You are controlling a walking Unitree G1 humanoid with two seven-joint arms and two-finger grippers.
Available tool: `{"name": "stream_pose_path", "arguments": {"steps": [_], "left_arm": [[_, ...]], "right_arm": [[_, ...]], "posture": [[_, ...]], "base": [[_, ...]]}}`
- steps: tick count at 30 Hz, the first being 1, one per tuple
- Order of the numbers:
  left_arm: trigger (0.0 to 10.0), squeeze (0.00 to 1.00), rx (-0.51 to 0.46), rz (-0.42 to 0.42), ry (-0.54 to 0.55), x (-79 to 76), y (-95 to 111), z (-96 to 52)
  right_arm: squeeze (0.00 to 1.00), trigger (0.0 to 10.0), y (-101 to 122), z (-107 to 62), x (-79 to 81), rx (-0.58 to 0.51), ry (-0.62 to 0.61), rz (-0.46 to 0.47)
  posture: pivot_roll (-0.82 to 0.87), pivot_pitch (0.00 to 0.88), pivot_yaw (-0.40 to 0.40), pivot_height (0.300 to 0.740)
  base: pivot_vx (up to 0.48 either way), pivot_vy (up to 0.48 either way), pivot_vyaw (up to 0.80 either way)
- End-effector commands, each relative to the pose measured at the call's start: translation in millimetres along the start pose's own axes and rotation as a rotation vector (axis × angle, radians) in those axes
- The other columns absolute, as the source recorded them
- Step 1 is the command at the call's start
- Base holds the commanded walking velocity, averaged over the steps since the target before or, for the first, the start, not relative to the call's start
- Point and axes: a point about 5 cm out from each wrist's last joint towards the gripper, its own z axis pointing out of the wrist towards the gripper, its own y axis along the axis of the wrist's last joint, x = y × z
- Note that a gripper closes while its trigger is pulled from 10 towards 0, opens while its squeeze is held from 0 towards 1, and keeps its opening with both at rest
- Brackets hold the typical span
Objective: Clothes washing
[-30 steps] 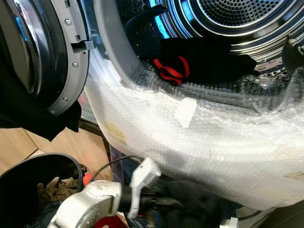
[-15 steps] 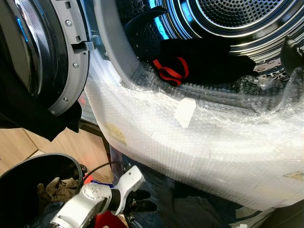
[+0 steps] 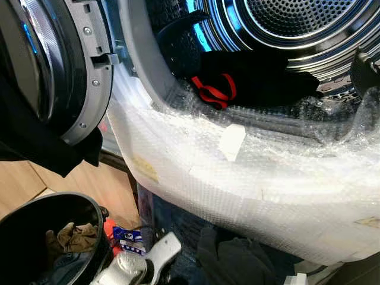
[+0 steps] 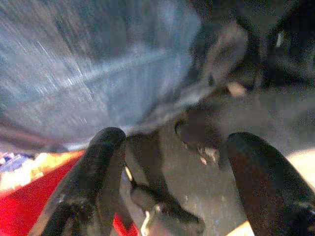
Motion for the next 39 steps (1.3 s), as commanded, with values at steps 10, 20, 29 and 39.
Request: {"name": "stream_pose_path", "arguments": {"steps": [10, 20, 29, 39], "left_arm": [[10.0, 0.0, 0.136, -0.003, 0.029, -21.0, -27.5, 22.4], [10.0, 0.0, 0.213, -0.1, 0.252, -23.6, -57.8, 20.1], [10.0, 0.0, 0.215, -0.219, 0.358, -16.4, -68.5, 12.9], [10.0, 0.0, 0.258, -0.254, 0.378, -17.6, -82.1, 7.5]], "right_arm": [[0.0, 0.0, 18.0, 11.1, 1.6, -0.064, 0.027, -0.057], [0.0, 0.0, 42.3, 11.0, 18.9, -0.118, 0.051, -0.163], [0.0, 0.0, 58.3, 11.8, 24.5, -0.126, 0.079, -0.233], [0.0, 0.0, 60.8, 14.0, 34.2, -0.115, 0.117, -0.254]], "posture": [[-0.12, 0.0, 0.019, 0.74], [-0.13, 0.0, 0.025, 0.74], [-0.14, 0.0, 0.023, 0.74], [-0.16, 0.0, 0.036, 0.74]], "base": [[0.0, 0.0, 0.0], [0.0, 0.0, 0.0], [0.0, 0.0, 0.0], [0.0, 0.0, 0.0]]}}
